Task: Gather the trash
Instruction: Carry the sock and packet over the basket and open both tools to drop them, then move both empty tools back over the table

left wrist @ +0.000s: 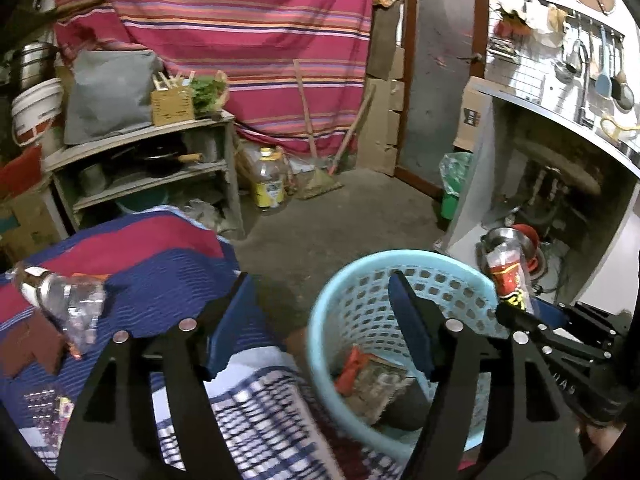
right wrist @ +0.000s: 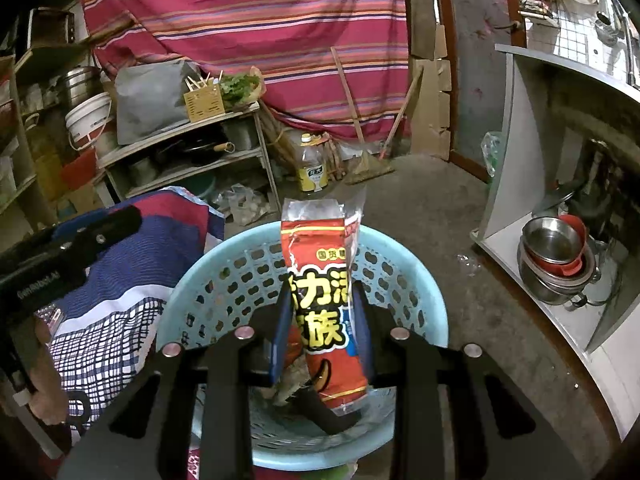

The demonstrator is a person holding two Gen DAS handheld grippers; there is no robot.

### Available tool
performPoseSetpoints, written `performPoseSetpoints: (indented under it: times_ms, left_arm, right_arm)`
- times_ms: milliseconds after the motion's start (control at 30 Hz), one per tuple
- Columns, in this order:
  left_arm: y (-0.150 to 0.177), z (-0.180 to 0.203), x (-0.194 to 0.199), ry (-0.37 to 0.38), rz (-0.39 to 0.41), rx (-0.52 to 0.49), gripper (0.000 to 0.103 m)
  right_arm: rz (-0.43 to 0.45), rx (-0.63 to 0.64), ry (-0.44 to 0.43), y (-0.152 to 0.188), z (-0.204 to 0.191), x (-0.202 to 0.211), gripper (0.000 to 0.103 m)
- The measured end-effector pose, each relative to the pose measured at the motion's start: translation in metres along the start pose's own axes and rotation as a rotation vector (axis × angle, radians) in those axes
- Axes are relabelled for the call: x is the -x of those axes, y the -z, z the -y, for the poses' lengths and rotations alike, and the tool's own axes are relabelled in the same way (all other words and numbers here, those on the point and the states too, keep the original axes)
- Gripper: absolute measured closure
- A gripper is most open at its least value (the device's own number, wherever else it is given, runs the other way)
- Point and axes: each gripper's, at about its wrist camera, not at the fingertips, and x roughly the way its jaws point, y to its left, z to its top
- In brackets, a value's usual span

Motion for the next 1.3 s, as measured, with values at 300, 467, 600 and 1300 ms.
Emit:
performPoseSetpoints:
  times_ms: [300,467,600,1300]
  left_arm:
    - [0.009,-0.05,0.03,-0.121,0.039,0.021,0.017]
    - [0.015,-0.079,0.048,-0.166,0.047,0.046,0.013]
    - [0.02,-0.097,0.063,-0.222,0.064,0.039,0.011]
    - [0.081,-0.246,0.153,-0.432,0.033,0.182,0.007]
  right_arm:
    - [-0.028,-0.009,-0.024,0.001,-0.022,-0.018,0.073]
    - [-0.036,-0.012,-0.003,0.001,-0.035,-0.027,0.072]
    - [-0.043,-0.014,0.026,0.004,-0.04,-0.031,0.061]
    - [0.049,0.103,0.031,0.014,-0.143,0.011,0.017]
